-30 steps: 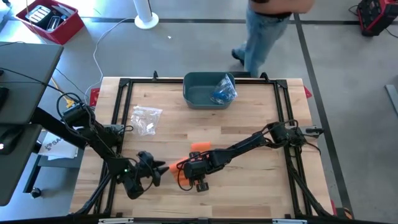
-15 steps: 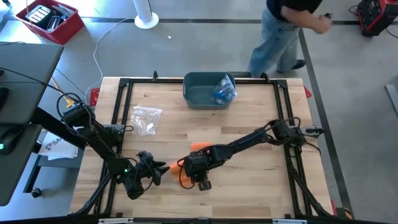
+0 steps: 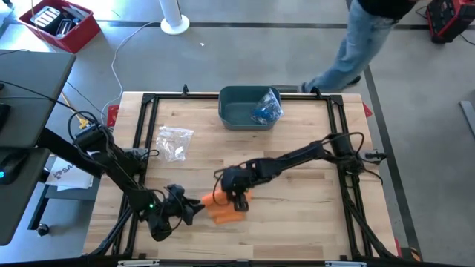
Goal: Roll bandage
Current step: Roll the orange bandage
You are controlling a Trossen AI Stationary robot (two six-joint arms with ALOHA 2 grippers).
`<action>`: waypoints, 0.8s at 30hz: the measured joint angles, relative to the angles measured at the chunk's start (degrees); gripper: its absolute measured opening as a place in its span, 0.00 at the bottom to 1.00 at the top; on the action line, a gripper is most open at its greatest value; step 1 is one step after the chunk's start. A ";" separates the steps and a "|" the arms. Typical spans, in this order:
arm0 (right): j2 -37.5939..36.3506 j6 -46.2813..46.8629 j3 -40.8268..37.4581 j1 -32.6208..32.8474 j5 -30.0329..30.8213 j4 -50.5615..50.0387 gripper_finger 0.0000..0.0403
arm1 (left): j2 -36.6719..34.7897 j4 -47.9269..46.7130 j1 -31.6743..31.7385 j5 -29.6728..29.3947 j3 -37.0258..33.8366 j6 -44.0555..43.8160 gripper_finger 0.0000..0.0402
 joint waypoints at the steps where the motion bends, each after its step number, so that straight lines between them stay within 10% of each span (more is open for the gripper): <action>1: 0.00 1.34 -1.73 -0.78 0.15 1.79 0.43 | 0.56 0.37 0.00 -0.03 0.02 -0.36 0.48; 24: 0.00 7.35 -18.39 -0.44 -2.58 32.50 0.43 | 14.34 8.82 0.62 -10.49 -0.02 -1.30 0.48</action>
